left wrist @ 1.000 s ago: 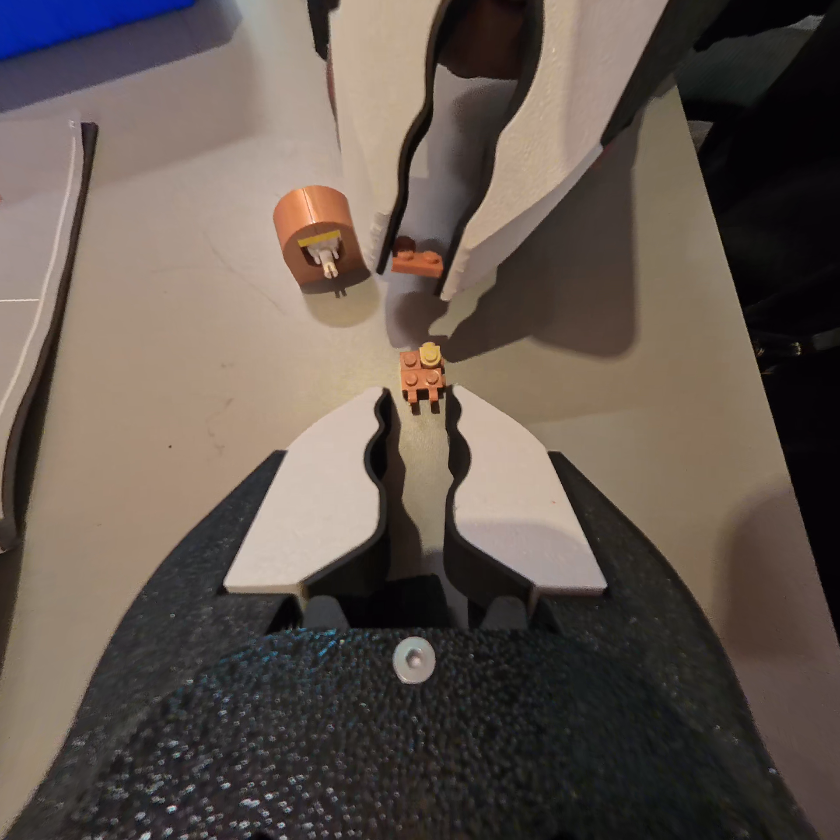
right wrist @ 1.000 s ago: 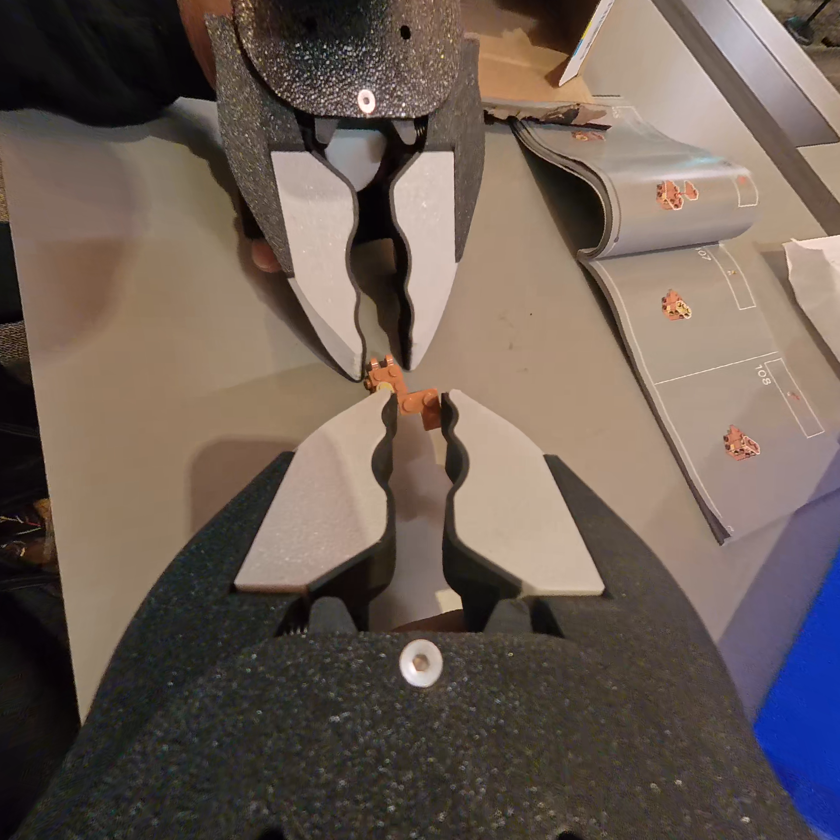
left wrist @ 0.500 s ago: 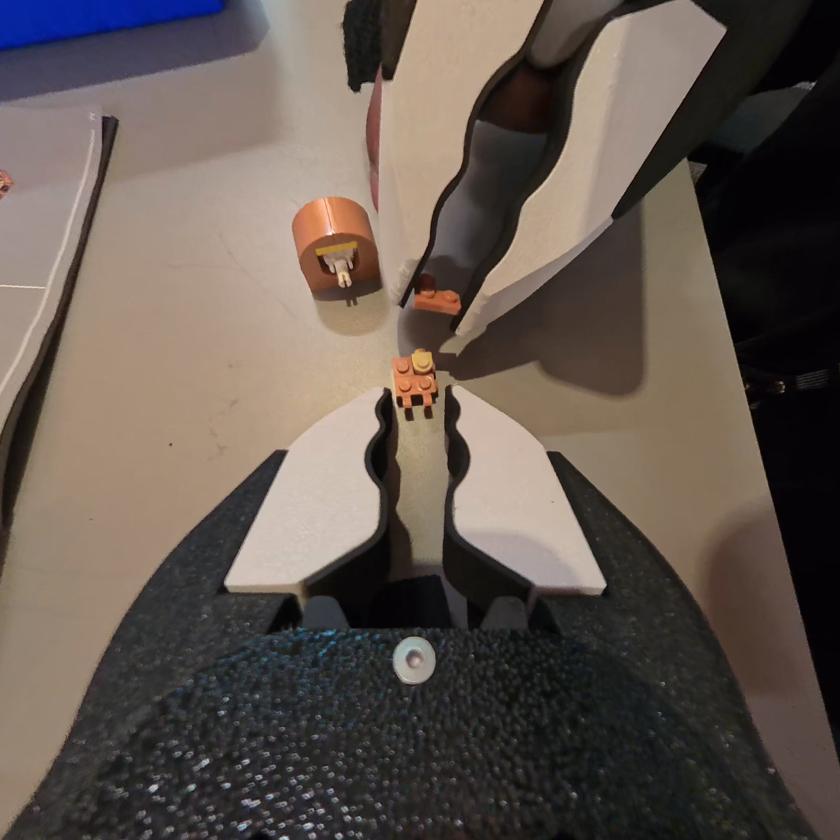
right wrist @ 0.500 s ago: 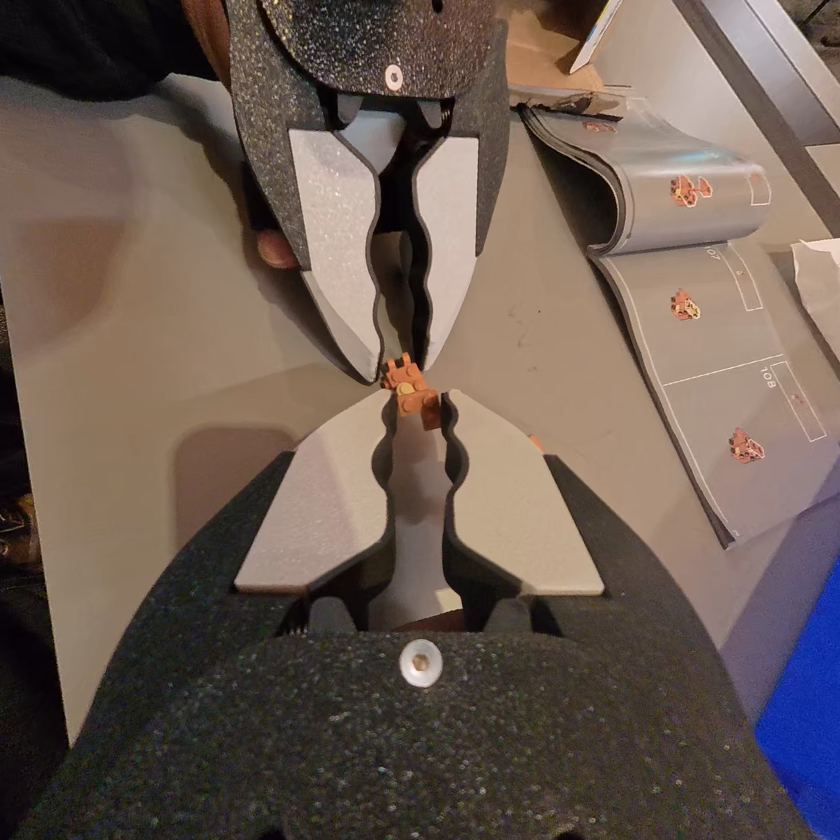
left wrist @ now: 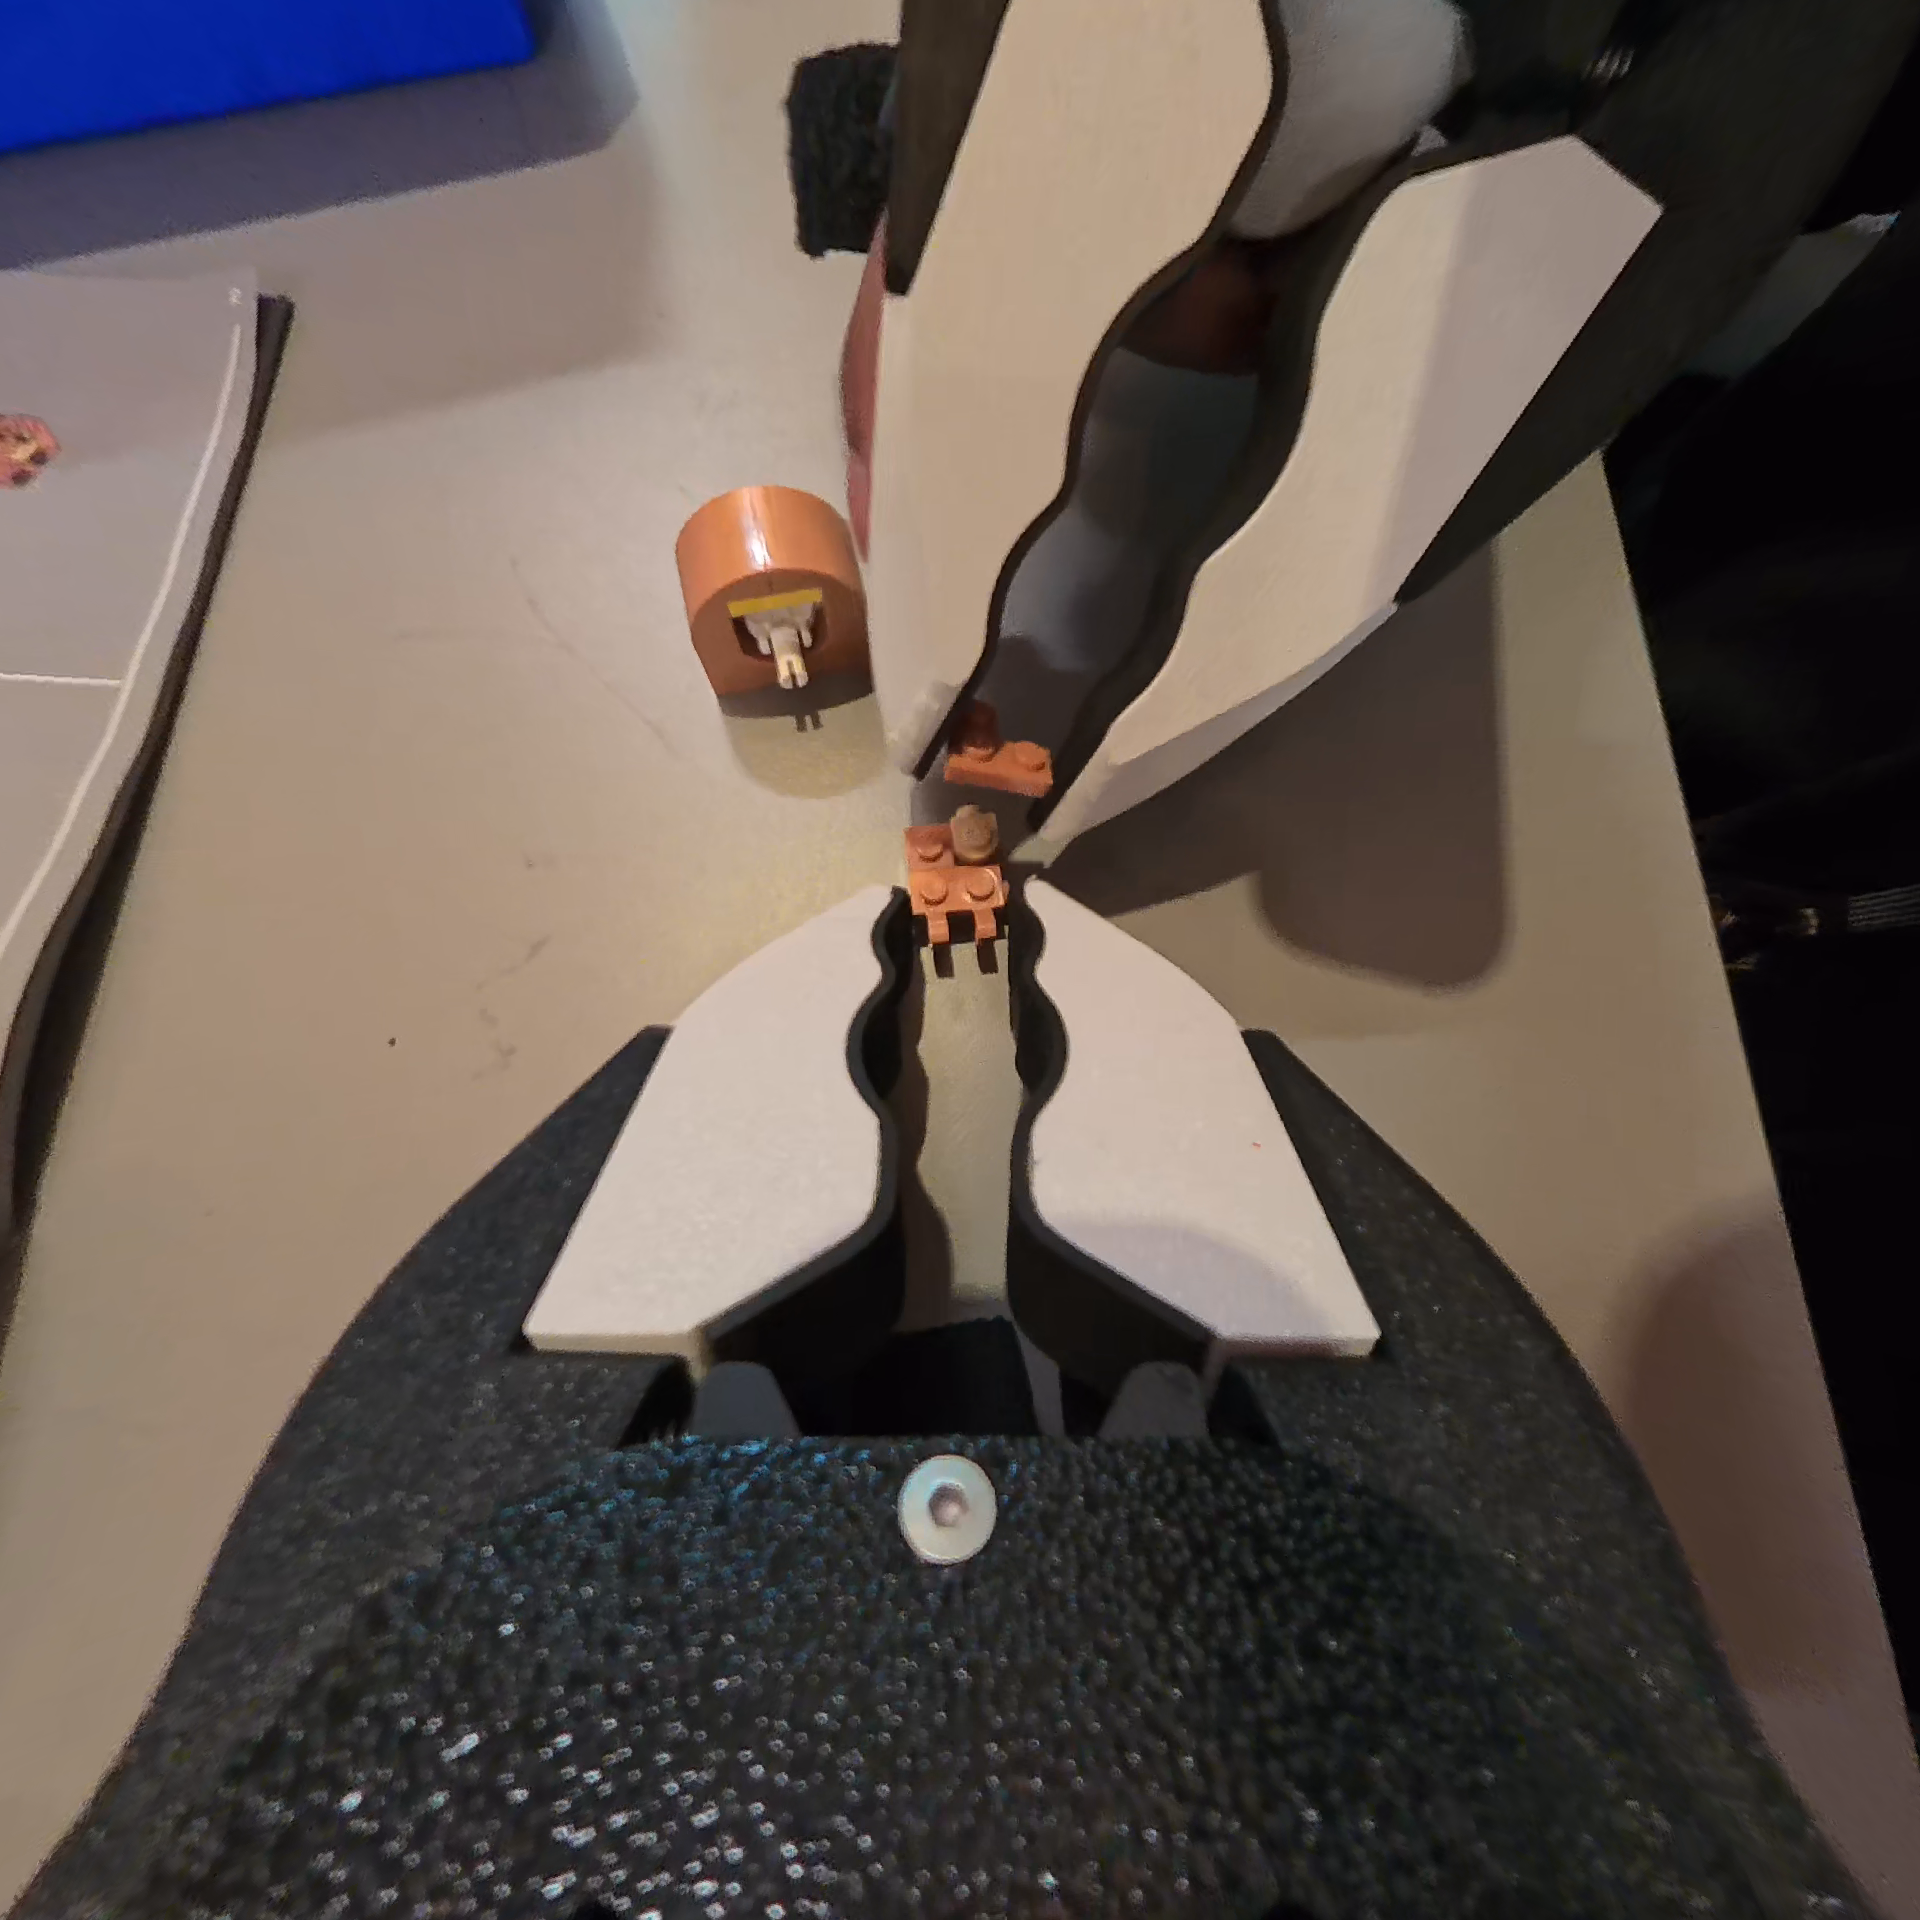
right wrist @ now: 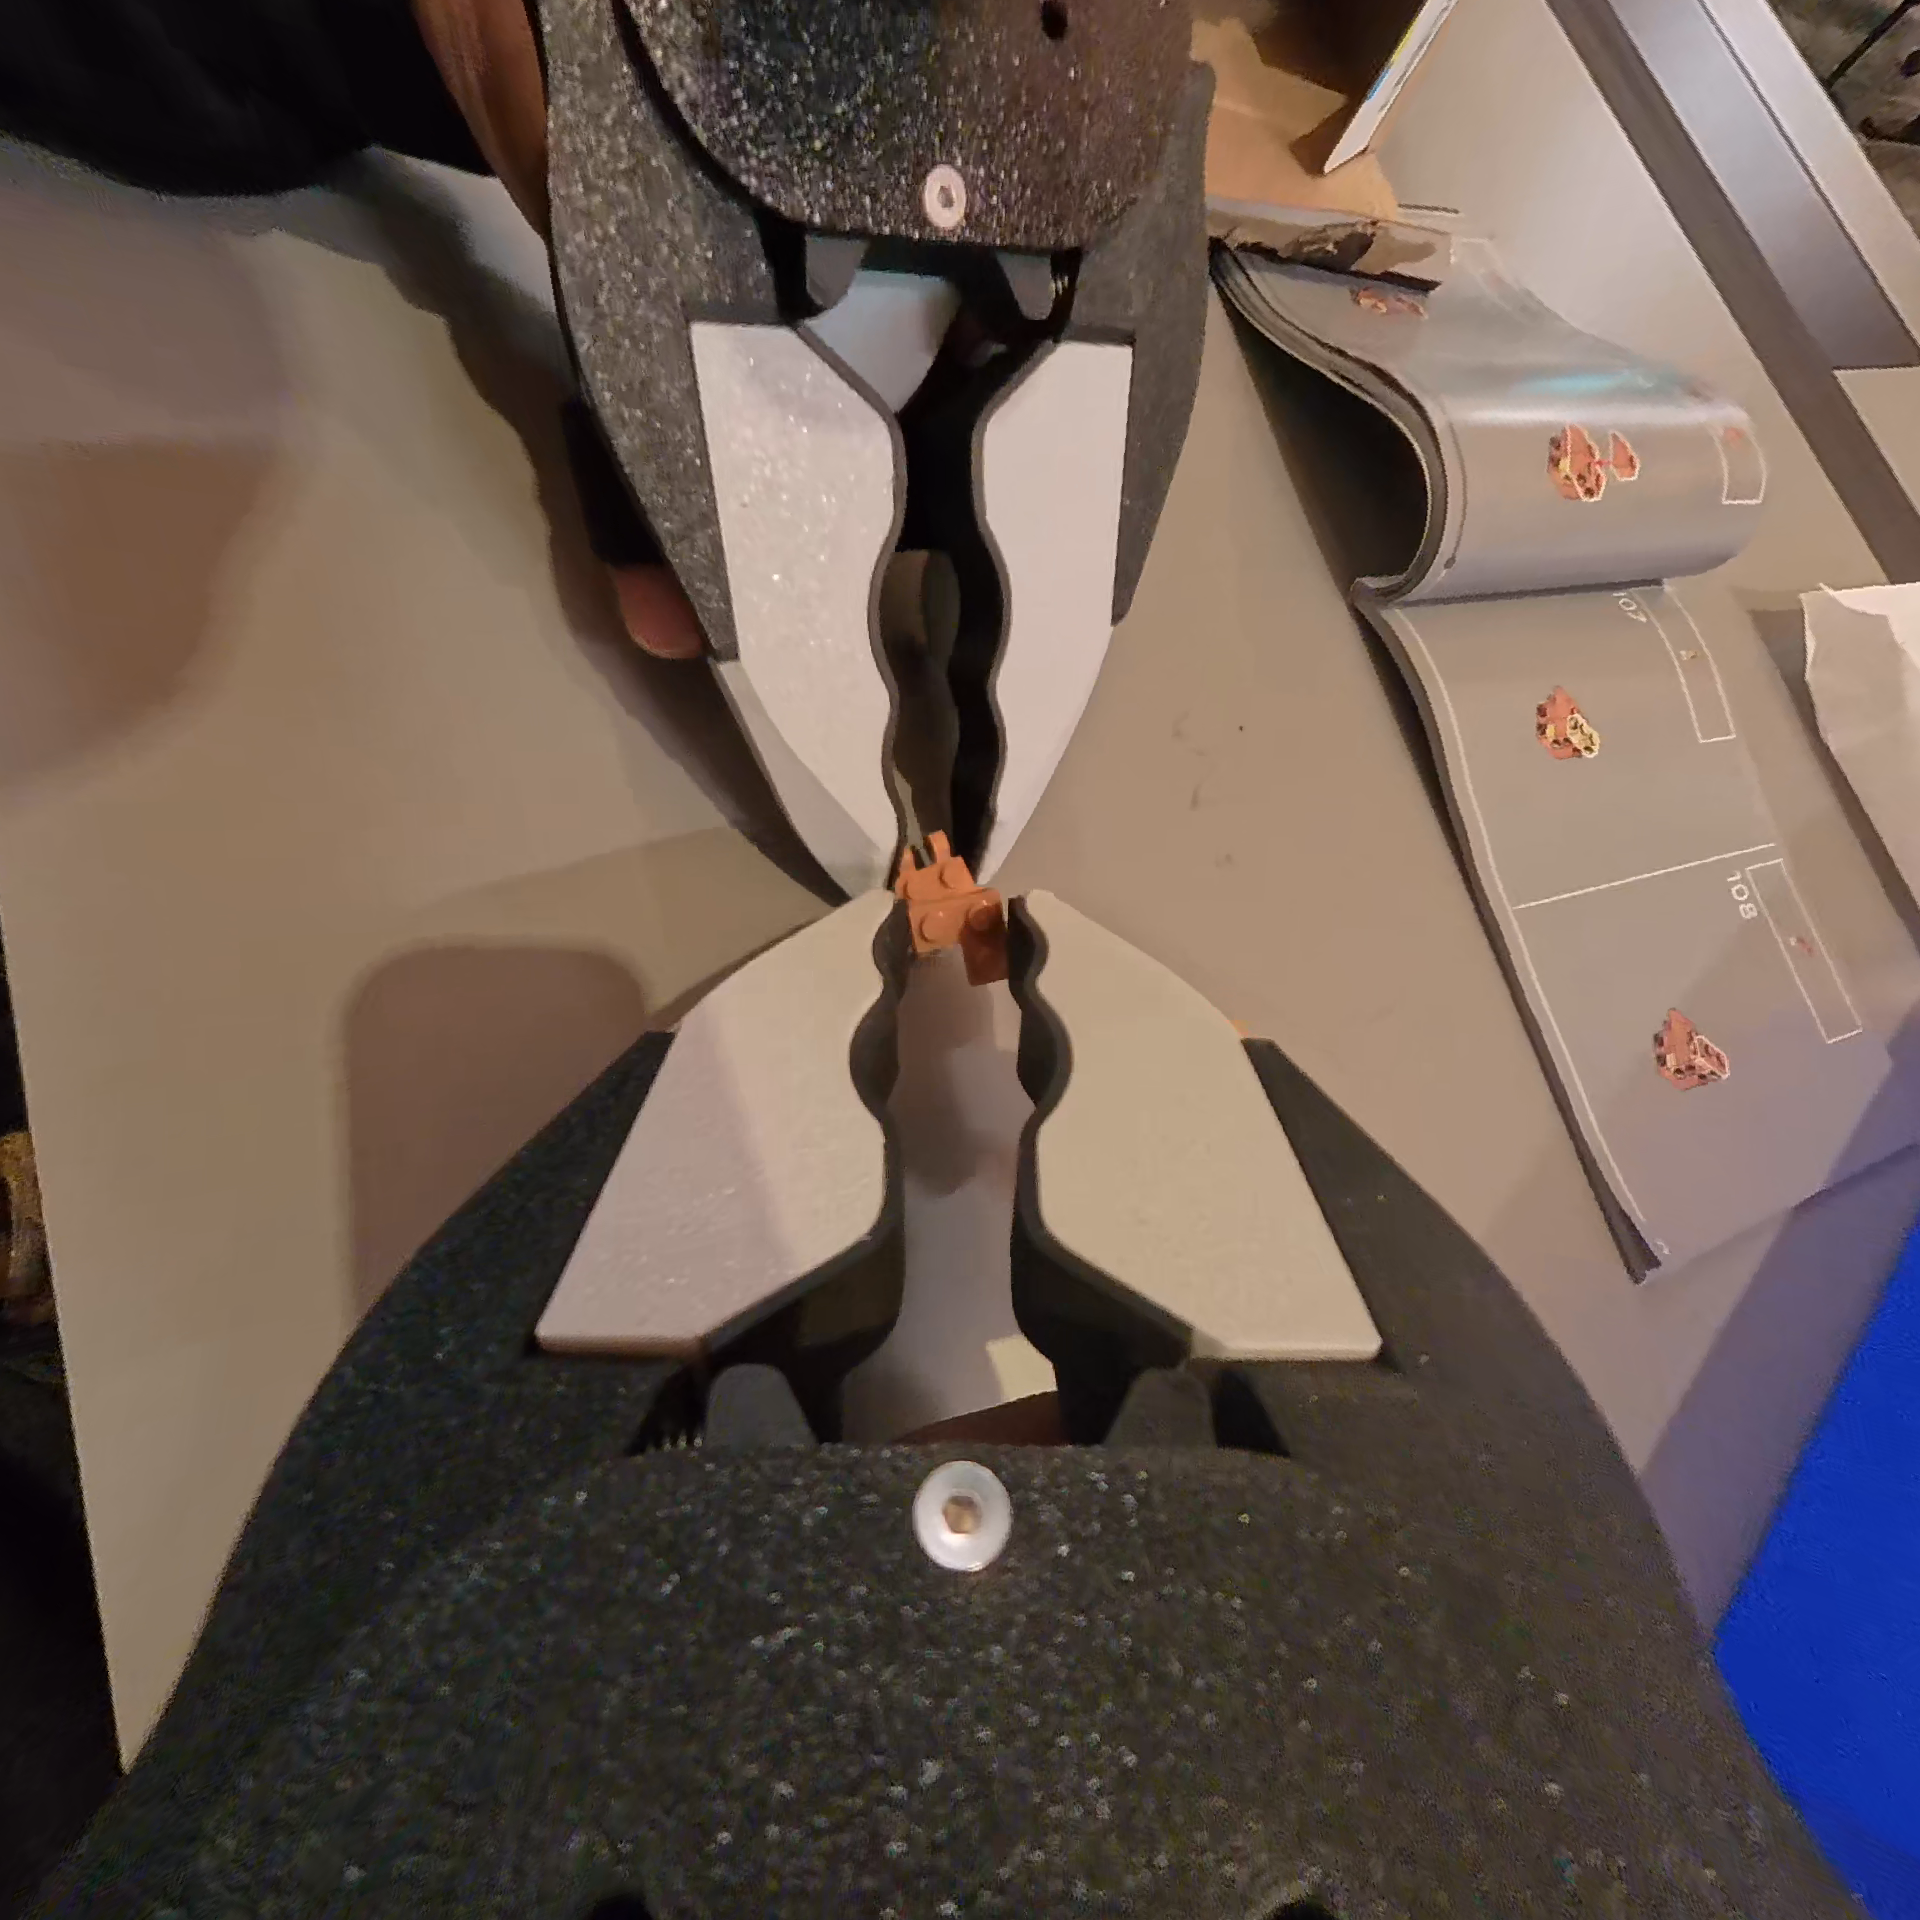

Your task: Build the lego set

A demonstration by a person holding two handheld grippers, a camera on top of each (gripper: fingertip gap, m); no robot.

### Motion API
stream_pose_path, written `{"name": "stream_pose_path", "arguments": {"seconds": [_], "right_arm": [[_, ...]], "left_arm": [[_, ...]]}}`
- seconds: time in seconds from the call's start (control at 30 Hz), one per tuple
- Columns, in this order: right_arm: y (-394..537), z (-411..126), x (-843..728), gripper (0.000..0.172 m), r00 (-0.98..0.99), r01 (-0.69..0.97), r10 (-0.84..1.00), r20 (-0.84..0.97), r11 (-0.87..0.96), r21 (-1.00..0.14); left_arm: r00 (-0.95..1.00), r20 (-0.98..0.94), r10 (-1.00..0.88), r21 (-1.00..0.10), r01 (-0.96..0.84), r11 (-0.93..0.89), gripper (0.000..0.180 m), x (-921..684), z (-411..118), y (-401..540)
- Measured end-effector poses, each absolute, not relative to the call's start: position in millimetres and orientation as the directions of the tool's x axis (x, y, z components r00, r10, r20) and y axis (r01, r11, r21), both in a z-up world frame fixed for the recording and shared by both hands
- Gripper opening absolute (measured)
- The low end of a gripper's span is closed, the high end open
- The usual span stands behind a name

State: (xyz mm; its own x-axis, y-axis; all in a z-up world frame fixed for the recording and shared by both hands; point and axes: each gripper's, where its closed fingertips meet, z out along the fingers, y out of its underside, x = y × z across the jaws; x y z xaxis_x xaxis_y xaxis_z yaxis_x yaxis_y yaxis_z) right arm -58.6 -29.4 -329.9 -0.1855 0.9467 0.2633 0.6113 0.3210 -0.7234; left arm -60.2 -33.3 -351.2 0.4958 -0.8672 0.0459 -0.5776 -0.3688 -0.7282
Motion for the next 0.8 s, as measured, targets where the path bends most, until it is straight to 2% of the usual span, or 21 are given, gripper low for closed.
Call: {"name": "stream_pose_path", "arguments": {"seconds": [0.3,0.6,0.8], "right_arm": [[-36,-326,-64,0.017,-0.266,0.586,0.927,0.263,0.372,-0.719],[-44,-316,-61,0.017,-0.306,0.551,0.948,0.084,0.248,-0.797],[-49,-316,-58,0.017,-0.325,0.571,0.946,0.003,0.199,-0.797]], "left_arm": [[0.437,0.003,-0.9,-0.765,-0.578,-0.283,0.017,-56,-344,-38],[0.368,-0.047,-0.929,-0.823,-0.542,-0.173,0.016,-51,-330,-43],[0.364,-0.031,-0.931,-0.843,-0.51,-0.171,0.016,-50,-325,-44]]}}
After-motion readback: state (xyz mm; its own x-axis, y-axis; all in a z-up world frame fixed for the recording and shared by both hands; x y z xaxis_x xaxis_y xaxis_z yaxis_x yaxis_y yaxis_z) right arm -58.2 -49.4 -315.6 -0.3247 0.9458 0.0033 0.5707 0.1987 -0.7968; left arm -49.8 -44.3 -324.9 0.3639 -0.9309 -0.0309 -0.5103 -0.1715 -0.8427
